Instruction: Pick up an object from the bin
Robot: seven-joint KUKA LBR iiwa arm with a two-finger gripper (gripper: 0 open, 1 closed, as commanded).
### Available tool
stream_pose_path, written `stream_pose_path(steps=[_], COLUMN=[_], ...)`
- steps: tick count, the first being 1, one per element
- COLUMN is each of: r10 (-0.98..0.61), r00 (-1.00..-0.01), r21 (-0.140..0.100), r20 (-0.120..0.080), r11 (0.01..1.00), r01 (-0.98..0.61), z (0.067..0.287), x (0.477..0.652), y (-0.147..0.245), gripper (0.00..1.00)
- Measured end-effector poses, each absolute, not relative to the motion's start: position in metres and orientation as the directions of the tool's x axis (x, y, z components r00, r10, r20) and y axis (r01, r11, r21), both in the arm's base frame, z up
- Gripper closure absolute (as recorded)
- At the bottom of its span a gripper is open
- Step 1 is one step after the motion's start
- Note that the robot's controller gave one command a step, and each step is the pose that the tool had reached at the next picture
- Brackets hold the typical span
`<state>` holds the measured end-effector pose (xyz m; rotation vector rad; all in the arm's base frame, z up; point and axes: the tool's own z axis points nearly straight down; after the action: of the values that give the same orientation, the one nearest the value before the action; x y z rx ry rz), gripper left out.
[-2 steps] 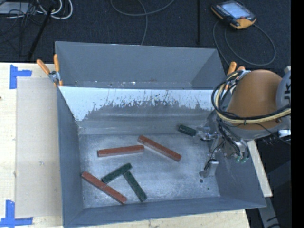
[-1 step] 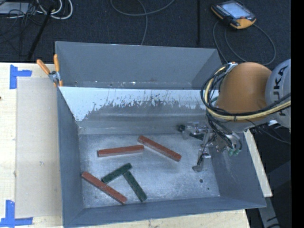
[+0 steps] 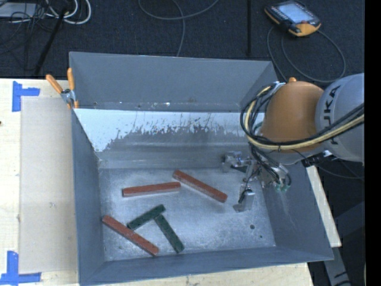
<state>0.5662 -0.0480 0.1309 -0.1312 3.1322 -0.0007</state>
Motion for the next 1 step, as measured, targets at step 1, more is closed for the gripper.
stream_pose_path(steps=[1], r10=[-0.078], r00=[-0.997], r21=[0.0], r20=[0.001], r11=[0.997], r01=[-0.078], z=[0.0952], x=[0.5607], y=[-0.0141], gripper=[0.0])
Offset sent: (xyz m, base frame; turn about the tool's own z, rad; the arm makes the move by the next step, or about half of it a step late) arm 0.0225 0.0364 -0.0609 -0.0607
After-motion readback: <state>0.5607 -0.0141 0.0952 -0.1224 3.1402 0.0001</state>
